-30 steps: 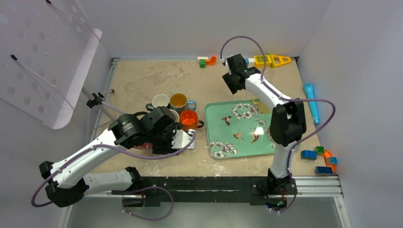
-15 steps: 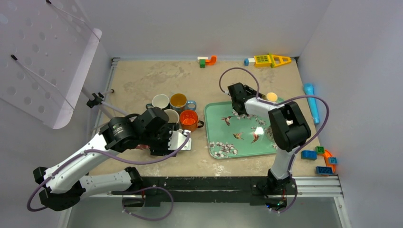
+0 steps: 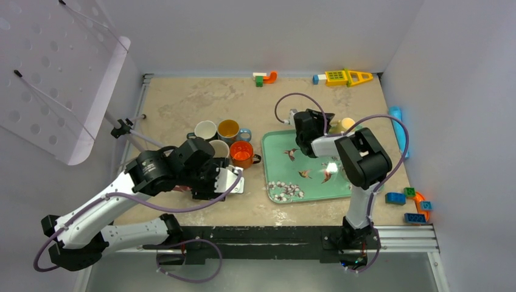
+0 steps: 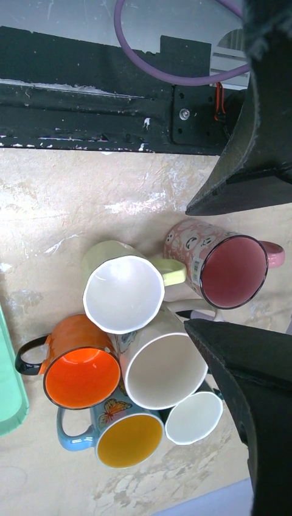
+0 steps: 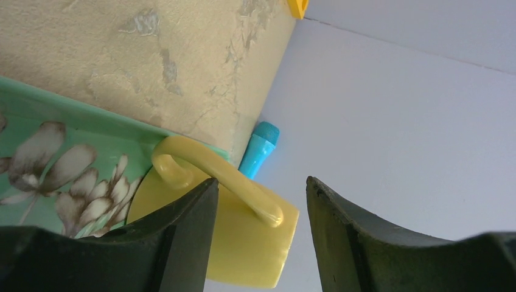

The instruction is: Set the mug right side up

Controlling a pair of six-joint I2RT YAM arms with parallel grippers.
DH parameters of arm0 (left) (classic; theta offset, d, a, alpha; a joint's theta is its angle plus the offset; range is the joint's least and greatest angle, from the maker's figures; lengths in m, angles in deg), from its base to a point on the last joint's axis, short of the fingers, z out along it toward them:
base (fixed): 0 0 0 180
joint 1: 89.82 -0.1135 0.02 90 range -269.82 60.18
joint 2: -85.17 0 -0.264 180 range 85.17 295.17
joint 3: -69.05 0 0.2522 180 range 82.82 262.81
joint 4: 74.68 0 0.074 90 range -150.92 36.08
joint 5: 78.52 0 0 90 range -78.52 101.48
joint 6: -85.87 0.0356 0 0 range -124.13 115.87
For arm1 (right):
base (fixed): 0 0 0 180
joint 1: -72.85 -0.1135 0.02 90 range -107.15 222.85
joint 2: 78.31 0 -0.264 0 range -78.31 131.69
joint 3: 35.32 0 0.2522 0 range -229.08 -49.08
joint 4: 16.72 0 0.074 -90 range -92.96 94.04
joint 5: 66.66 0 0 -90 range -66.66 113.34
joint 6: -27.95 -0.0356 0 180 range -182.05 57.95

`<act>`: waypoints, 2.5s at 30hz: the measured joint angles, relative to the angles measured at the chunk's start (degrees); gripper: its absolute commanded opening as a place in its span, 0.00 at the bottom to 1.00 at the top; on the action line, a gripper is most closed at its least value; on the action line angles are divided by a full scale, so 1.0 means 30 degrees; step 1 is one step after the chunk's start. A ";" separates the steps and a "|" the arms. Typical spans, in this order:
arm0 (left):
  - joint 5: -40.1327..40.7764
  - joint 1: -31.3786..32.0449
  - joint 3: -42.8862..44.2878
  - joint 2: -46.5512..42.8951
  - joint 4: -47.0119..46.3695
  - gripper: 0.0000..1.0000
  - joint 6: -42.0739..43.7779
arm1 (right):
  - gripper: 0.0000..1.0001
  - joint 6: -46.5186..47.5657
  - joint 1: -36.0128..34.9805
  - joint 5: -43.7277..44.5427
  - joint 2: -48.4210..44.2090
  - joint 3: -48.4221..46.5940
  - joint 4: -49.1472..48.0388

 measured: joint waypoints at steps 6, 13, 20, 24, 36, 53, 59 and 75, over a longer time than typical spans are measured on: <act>-0.0248 0.0000 -0.0007 -0.0539 -0.0007 0.67 0.0284 | 0.57 0.1144 0.0568 -0.0357 0.0568 0.0299 -0.1137; -0.0459 0.0000 -0.0007 -0.0911 0.0000 0.67 0.0408 | 0.56 0.1100 0.1166 -0.1166 0.0882 0.0226 -0.0299; -0.0860 0.0000 -0.0007 -0.1020 0.0000 0.67 0.0415 | 0.35 0.1064 0.1814 -0.2244 0.0867 0.0226 0.0379; -0.0998 0.0000 0.0000 -0.1100 0.0000 0.67 0.0430 | 0.00 0.1617 0.1960 -0.2120 0.0867 0.0211 0.0058; -0.1326 0.0000 0.0226 -0.1180 0.0029 0.70 0.0379 | 0.00 -0.1610 0.1195 -0.0415 -0.1304 -0.2106 0.4510; -0.3228 -0.1931 0.7985 0.0044 -0.2608 0.94 -0.7606 | 0.00 -2.0057 -0.4699 -0.9894 -1.5416 -0.3861 0.8335; -0.4211 -0.2004 0.9486 0.0685 -0.4262 0.96 -0.9624 | 0.00 -2.6352 -0.5530 -1.6072 -1.8280 -0.0393 0.3891; -0.6207 -0.2004 0.9865 0.4809 -0.4728 0.36 -0.9362 | 0.00 -3.0228 -0.8109 -1.8156 -1.6925 -0.0393 0.3738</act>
